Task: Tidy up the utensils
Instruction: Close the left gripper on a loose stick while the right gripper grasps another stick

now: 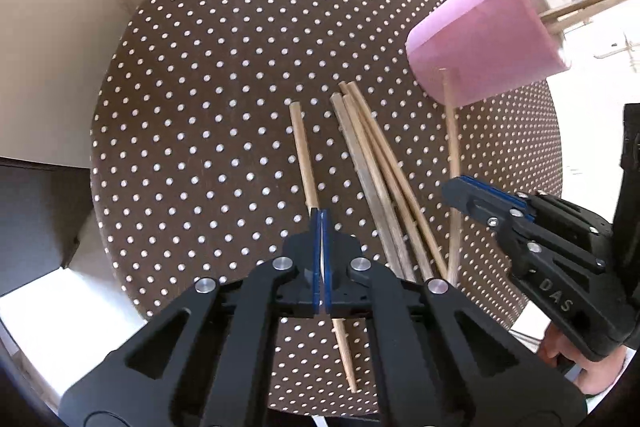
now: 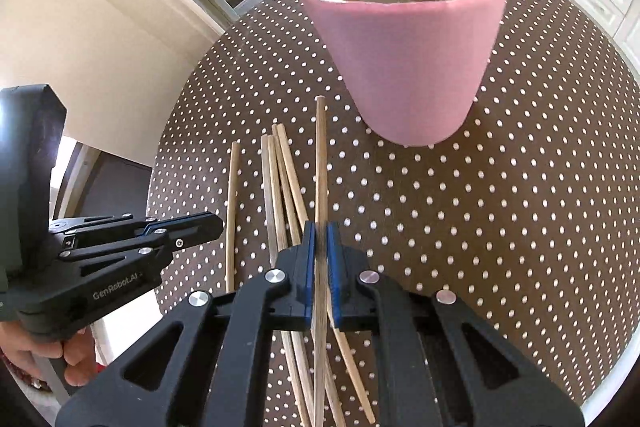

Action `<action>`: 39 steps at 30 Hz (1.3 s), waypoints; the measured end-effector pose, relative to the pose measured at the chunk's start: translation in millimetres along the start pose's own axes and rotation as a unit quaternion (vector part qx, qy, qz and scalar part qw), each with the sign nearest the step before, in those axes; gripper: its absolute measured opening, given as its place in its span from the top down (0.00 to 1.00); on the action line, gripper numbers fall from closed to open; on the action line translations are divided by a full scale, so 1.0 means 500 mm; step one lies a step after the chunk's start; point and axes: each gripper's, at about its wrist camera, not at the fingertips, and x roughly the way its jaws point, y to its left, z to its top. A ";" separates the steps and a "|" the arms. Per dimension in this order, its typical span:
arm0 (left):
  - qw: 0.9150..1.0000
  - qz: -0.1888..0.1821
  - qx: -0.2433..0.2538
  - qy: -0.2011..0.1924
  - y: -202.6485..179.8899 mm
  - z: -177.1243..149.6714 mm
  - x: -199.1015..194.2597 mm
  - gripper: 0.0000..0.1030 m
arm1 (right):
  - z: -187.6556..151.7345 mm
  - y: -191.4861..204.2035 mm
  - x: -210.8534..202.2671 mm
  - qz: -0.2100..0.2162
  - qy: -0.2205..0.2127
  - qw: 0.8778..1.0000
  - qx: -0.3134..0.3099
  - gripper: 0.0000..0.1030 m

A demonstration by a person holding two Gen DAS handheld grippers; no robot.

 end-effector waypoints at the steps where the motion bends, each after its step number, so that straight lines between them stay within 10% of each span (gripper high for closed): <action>1: 1.000 0.003 -0.003 -0.001 0.003 -0.004 0.001 0.99 | -0.004 -0.001 0.002 0.001 0.004 1.000 0.003 0.95; 21: 0.998 0.042 -0.022 0.027 -0.001 -0.005 0.011 0.96 | -0.019 -0.053 -0.008 0.023 0.021 1.000 0.004 0.95; 25: 0.998 0.046 -0.030 0.020 -0.004 0.013 -0.001 0.52 | -0.012 -0.064 -0.003 0.027 0.027 0.999 0.005 0.95; 39: 0.994 0.104 0.008 0.031 -0.026 0.103 0.033 0.67 | 0.011 -0.072 0.000 0.033 0.040 0.999 -0.006 0.95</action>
